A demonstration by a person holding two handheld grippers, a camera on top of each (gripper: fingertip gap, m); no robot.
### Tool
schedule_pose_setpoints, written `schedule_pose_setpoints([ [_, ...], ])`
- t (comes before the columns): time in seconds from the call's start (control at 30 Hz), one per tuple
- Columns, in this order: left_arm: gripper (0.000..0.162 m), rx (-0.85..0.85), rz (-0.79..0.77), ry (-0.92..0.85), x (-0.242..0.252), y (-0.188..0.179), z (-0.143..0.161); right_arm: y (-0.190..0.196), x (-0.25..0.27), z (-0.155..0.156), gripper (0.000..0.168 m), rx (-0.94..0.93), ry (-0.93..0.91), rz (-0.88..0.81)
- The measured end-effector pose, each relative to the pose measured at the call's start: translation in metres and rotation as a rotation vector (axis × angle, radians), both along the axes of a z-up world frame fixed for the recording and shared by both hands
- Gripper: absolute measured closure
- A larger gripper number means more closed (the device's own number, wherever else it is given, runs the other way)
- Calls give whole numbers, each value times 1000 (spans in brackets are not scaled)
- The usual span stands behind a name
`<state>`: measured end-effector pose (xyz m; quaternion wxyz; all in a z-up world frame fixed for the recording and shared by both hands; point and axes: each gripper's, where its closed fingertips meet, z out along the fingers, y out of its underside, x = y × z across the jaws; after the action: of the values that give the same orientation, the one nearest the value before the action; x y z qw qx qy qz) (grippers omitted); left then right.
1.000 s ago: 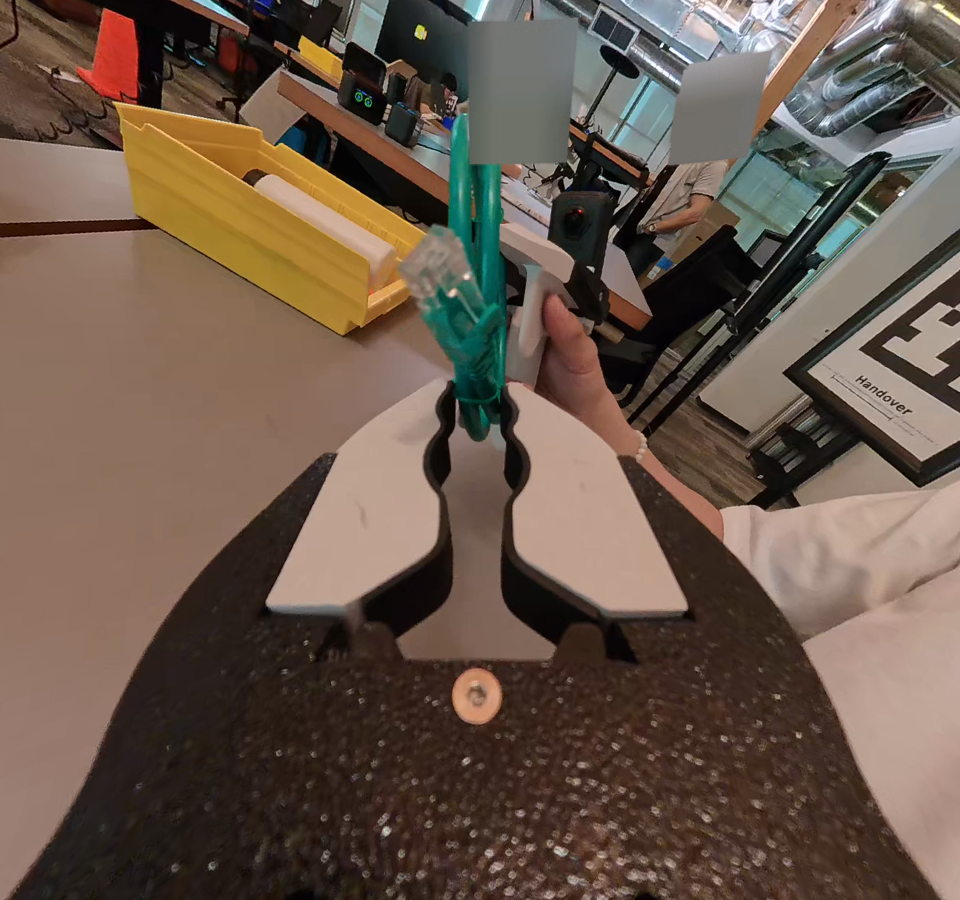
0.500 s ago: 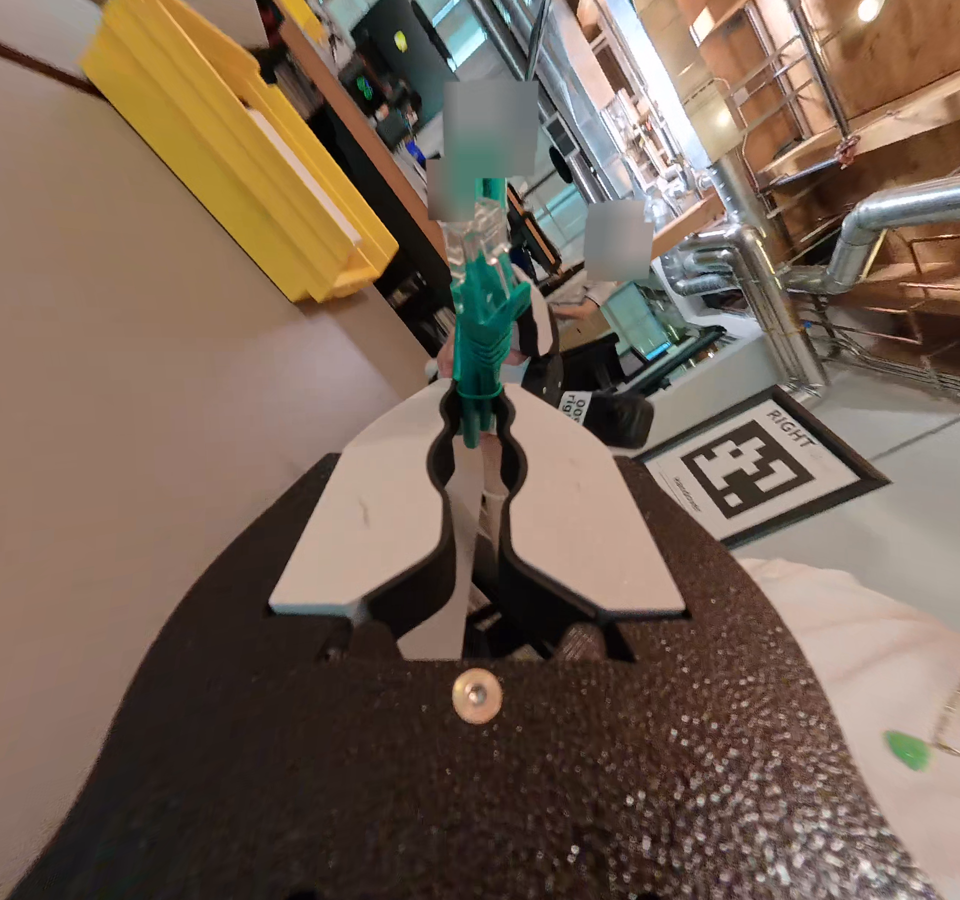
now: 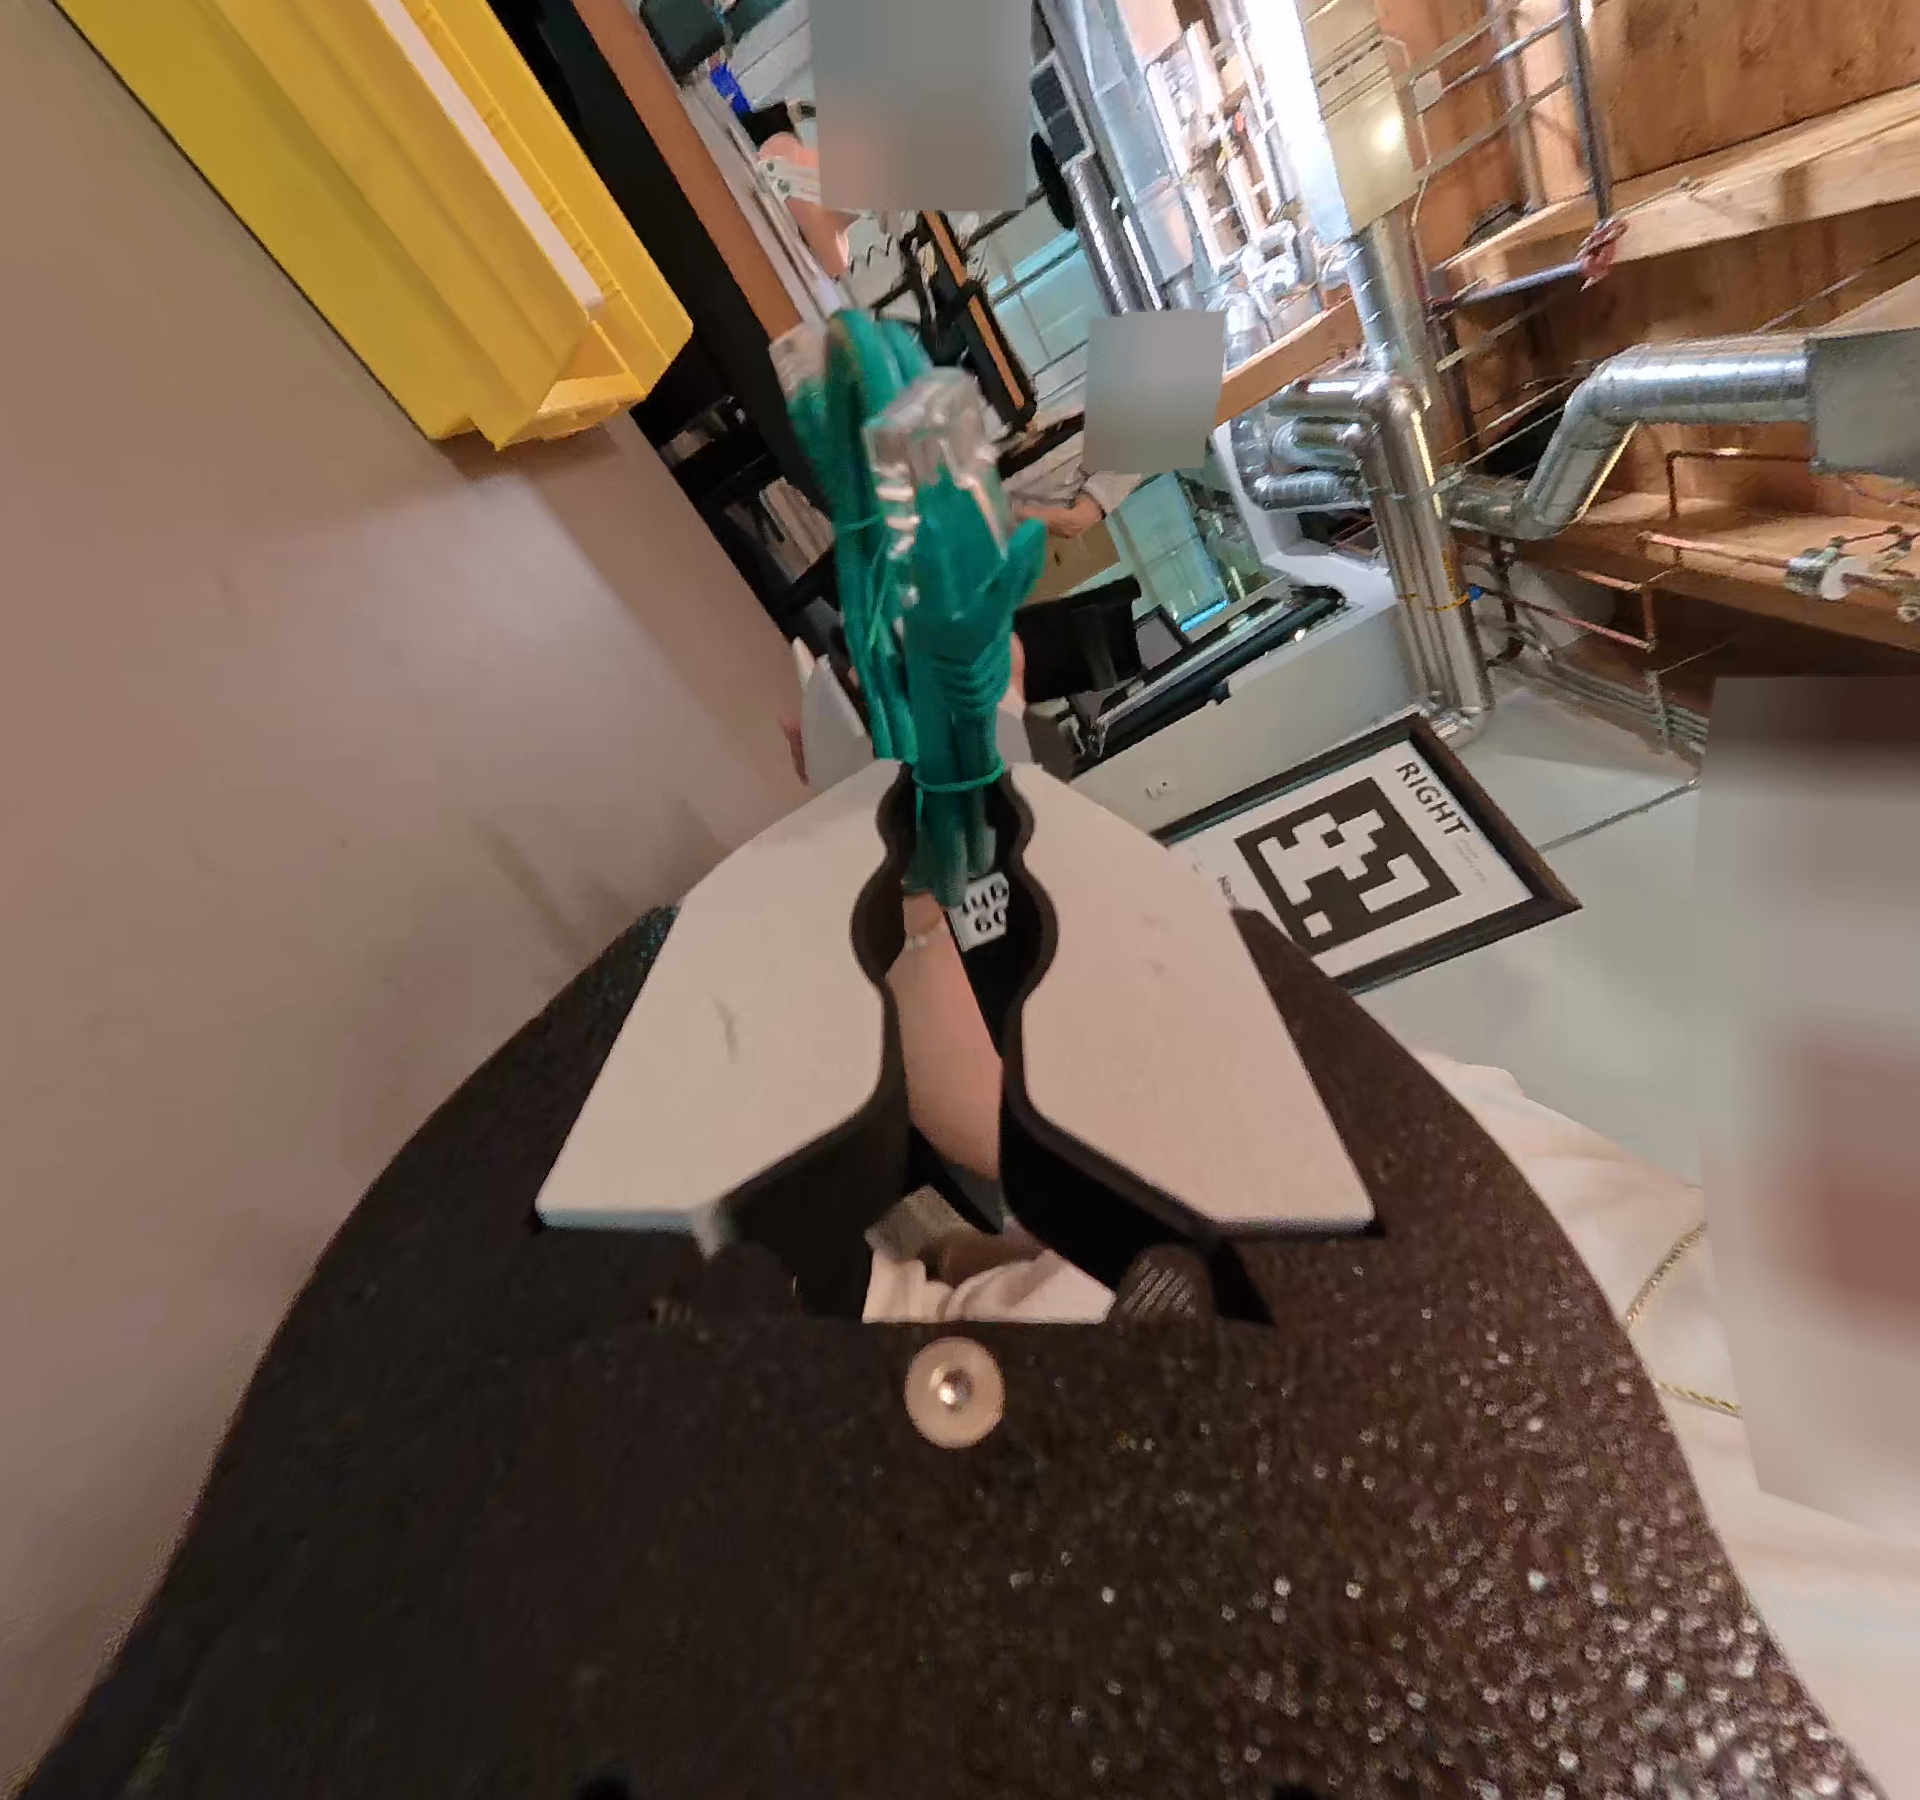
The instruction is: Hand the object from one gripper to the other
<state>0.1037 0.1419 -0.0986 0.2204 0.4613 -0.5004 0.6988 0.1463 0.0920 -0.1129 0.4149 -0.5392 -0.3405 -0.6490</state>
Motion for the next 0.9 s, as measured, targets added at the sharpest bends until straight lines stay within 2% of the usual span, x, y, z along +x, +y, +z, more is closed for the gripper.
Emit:
schedule_pose_setpoints([
  [0.07, 144, -15, 40, -29, 3, 5, 6, 5, -3, -2, 156, 4, 48, -1],
  [0.13, 138, 39, 86, -88, 6, 10, 10, 9, -4, -2, 157, 20, 106, -1],
  [0.2, 122, 101, 122, -162, 5, 14, 16, 8, -3, 0, 157, 29, 164, 3],
  [0.27, 114, 200, 159, -273, 2, 18, 23, 3, 0, 6, 157, 49, 236, 15],
  [0.37, 98, 541, 341, -576, 5, 34, 36, -2, 1, 9, 157, 53, 402, 76],
  [0.4, 98, 687, 406, -718, 4, 39, 42, -4, -1, 9, 157, 50, 456, 106],
  [0.43, 105, 832, 448, -885, 1, 40, 49, -4, -2, 7, 157, 30, 525, 133],
  [0.5, 108, 1071, 463, -1211, -10, 33, 60, -6, -7, 4, 157, 2, 640, 183],
  [0.53, 109, 1140, 424, -1289, -14, 26, 59, -6, -11, 1, 157, -25, 698, 210],
  [0.63, 104, 1166, 195, -1214, -16, 10, 36, -6, -25, -3, 157, -97, 804, 289],
  [0.87, 123, 1278, 42, -1168, -6, 11, 0, -8, -46, -5, 157, -157, 941, 430],
  [0.9, 130, 1272, 39, -1165, -6, 12, -2, -9, -47, -5, 157, -160, 956, 444],
])
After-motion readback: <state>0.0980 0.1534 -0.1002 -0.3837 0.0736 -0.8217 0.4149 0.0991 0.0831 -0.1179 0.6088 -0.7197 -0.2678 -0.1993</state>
